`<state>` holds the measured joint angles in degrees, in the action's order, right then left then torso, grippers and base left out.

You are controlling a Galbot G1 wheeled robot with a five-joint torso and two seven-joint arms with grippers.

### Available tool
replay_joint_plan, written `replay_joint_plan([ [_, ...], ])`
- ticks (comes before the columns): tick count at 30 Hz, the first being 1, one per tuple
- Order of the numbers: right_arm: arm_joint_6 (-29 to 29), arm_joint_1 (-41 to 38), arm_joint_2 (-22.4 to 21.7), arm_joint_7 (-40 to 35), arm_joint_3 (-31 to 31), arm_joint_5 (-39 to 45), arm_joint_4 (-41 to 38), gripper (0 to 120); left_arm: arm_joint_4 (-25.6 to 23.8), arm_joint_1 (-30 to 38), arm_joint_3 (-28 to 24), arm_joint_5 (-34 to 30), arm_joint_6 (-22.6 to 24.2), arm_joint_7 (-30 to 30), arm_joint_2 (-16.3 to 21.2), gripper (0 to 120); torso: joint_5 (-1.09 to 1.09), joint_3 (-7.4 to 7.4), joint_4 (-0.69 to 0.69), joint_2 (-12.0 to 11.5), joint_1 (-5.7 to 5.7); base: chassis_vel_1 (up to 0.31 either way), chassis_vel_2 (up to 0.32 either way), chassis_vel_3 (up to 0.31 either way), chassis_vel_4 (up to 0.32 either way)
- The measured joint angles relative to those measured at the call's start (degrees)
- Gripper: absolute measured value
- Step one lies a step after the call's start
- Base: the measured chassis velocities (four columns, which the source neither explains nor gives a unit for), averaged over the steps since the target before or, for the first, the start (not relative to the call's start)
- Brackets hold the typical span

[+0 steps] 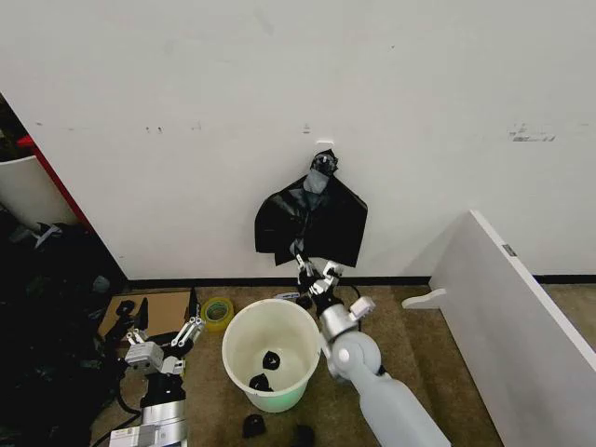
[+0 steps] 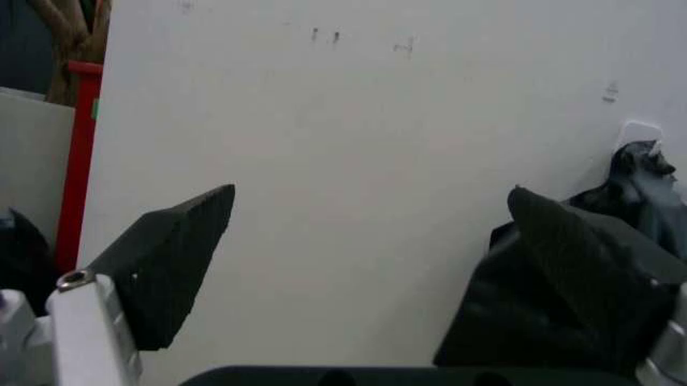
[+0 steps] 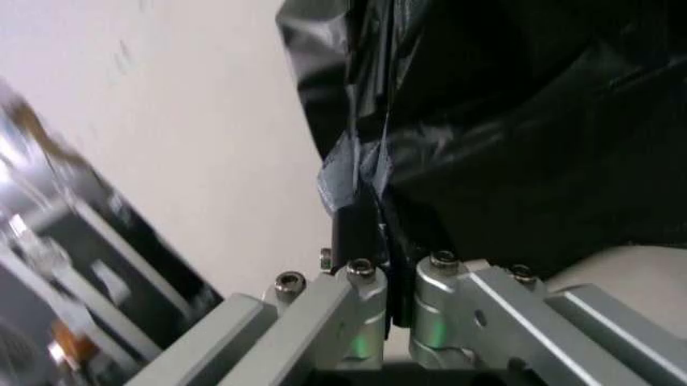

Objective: Place the garbage bag over the trash bin.

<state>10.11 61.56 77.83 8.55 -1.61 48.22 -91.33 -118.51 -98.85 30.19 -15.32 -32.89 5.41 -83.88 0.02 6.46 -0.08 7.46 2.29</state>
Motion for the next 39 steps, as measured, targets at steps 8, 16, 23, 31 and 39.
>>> replay_joint_plan([
  [8, 1.4, 4.3, -5.3, 0.3, 1.5, -6.8, -0.4, 0, 0.1, 0.6, 0.1, -0.3, 0.2, 0.0, 0.4, 100, -0.01, 0.0, 0.0, 0.0, 0.0, 0.0, 0.0, 0.0, 0.0],
  [16, 3.4, 7.1, -7.6, 1.5, 2.6, -11.5, -0.2, 0, 0.3, 1.1, 0.0, -0.5, 0.4, 0.0, 0.5, 100, 0.0, 0.0, 0.0, 0.0, 0.0, 0.0, 0.0, 0.0, 0.0],
  [23, 6.5, 8.3, -8.8, 4.5, 3.5, -16.4, 2.5, 0, 0.2, 1.2, 0.2, -1.1, 0.6, 0.1, 0.8, 100, -0.01, 0.0, 0.0, 0.0, 0.0, 0.0, 0.0, 0.0, 0.0],
  [31, 10.7, 7.3, -7.6, 6.3, 3.1, -17.4, 3.5, 0, 0.3, 1.7, 0.1, -1.2, 0.9, 0.1, 0.8, 100, -0.01, 0.01, 0.0, 0.0, 0.0, 0.0, 0.0, 0.0, 0.0],
  [39, 20.9, 5.9, -8.6, 24.2, -4.0, -27.0, 3.0, 29, 1.0, 2.4, 0.0, -1.0, 1.3, 0.1, 0.7, 100, -0.01, 0.01, 0.01, 0.0, 0.01, 0.0, 0.0, 0.0, 0.0],
])
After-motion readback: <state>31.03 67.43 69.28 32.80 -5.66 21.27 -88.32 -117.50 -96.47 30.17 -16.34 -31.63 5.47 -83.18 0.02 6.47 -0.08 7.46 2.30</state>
